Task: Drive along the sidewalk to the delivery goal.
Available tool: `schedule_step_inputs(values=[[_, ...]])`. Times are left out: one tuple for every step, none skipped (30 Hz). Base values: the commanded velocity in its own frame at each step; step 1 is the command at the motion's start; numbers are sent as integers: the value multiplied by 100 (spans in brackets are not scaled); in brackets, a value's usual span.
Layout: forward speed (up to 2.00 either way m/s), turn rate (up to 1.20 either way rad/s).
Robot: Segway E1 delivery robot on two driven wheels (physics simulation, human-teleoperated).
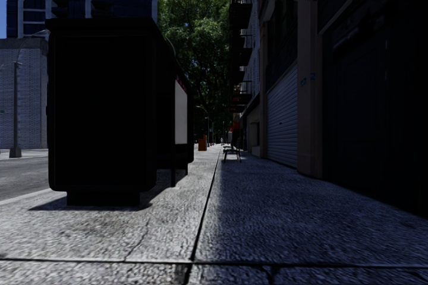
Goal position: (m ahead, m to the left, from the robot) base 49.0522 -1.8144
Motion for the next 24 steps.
schedule_step_inputs(values=[[200, 0], [200, 0], [200, 0], [200, 0], [200, 0], [200, 0], [200, 0], [200, 0], [200, 0], [200, 0], [200, 0], [200, 0], [200, 0], [200, 0], [197, 0], [196, 0], [196, 0], [196, 0], [196, 0], [196, 0], [196, 0], [196, 0], [196, 0], [195, 0]])
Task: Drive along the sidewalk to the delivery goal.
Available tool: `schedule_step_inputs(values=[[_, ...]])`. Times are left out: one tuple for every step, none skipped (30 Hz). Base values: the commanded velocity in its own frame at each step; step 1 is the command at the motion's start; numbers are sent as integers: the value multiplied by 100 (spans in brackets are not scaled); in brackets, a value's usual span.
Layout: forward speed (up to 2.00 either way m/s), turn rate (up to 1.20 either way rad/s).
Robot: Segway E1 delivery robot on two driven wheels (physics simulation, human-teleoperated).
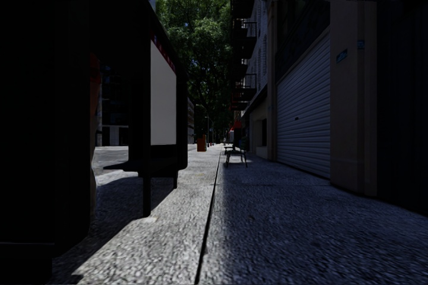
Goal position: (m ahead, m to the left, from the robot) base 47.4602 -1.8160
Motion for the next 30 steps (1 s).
schedule_step_inputs(values=[[193, 0], [193, 0], [192, 0], [196, 0], [198, 0], [198, 0], [193, 0], [192, 0], [192, 0], [187, 0], [182, 0], [180, 0], [180, 0], [179, 0], [179, 0], [179, 0], [179, 0], [183, 0], [190, 0], [192, 0], [192, 0], [192, 0], [192, 0], [192, 0], [192, 0], [192, 0], [192, 0], [192, 0], [192, 0], [193, 0]])
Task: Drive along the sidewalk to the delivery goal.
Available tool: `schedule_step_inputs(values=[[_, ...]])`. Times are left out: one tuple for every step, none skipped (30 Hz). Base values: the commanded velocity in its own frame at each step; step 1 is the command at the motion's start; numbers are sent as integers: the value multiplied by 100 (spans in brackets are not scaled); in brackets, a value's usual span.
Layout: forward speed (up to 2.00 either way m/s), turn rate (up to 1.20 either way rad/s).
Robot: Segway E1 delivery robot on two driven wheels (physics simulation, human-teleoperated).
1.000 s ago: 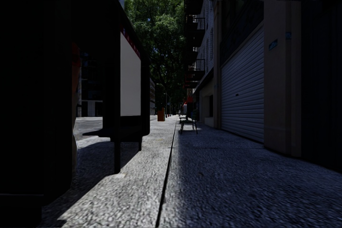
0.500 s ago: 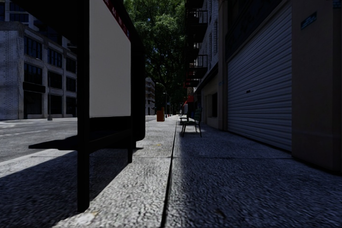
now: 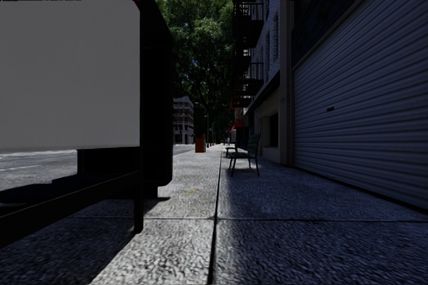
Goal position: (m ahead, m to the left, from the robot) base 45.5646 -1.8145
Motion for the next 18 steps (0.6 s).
schedule_step_inputs(values=[[193, 0], [193, 0], [193, 0], [193, 0], [193, -15], [193, -23], [193, -23], [193, -25], [193, -25], [193, -25], [193, 0], [193, 0], [193, 0], [193, 0], [193, 0], [193, 0], [193, 0], [193, 0]])
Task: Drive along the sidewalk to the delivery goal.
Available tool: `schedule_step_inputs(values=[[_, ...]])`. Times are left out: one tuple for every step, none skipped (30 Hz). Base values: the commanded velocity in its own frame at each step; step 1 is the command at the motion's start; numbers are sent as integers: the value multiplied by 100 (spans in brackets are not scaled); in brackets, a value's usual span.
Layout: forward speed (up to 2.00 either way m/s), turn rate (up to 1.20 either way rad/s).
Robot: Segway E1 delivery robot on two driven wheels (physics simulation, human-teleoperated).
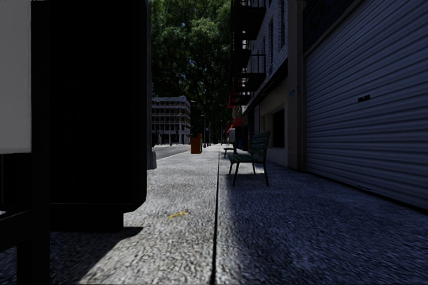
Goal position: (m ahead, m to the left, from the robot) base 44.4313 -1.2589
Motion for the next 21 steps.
schedule_step_inputs(values=[[193, 0], [193, 0], [193, 0], [193, 0], [193, 0], [193, 0], [193, 0], [193, 0], [193, 0], [193, 0], [193, 0], [193, 0], [193, 0], [193, 0], [193, 0], [193, 0], [193, 0], [193, 0], [193, 0], [193, 0], [193, 0]])
